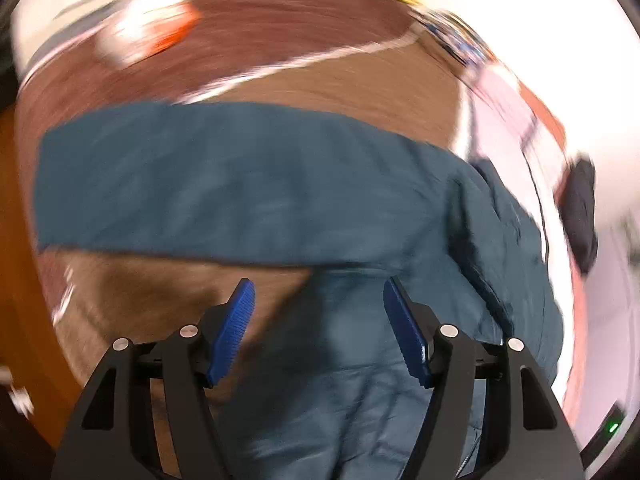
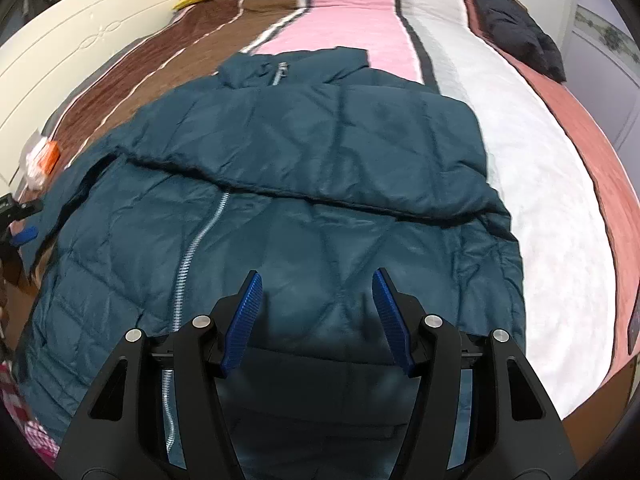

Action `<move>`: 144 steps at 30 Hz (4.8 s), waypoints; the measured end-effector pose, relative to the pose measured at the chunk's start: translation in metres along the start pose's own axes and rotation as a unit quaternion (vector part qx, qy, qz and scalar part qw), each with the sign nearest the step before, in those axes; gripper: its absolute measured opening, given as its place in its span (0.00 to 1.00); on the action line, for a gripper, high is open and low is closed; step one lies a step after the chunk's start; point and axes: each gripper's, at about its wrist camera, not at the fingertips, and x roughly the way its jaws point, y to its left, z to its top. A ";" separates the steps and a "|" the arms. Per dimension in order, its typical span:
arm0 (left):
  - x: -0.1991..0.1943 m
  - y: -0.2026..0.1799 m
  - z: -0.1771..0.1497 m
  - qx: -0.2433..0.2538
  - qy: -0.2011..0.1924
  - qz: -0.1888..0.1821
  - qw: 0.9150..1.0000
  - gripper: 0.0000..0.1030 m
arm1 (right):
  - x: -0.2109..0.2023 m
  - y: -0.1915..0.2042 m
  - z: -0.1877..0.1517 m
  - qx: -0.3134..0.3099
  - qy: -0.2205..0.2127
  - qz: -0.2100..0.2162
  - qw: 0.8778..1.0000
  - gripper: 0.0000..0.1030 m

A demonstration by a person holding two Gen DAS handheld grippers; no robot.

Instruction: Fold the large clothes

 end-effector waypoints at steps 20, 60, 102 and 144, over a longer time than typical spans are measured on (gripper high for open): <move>0.046 0.128 0.015 -0.306 0.002 -0.069 0.950 0.64 | -0.012 0.016 0.000 -0.018 -0.003 -0.019 1.000 0.56; 0.038 -0.272 -0.054 0.375 -0.040 -0.112 0.919 0.03 | -0.024 -0.084 -0.018 0.097 -0.024 -0.032 0.994 0.56; -0.024 -0.059 -0.053 0.196 0.005 -0.139 0.971 0.61 | 0.042 0.223 0.039 -0.362 -0.156 -0.060 0.917 0.63; -0.009 -0.152 -0.033 0.286 -0.026 -0.077 0.955 0.61 | 0.018 -0.103 0.027 0.260 -0.017 0.140 0.955 0.45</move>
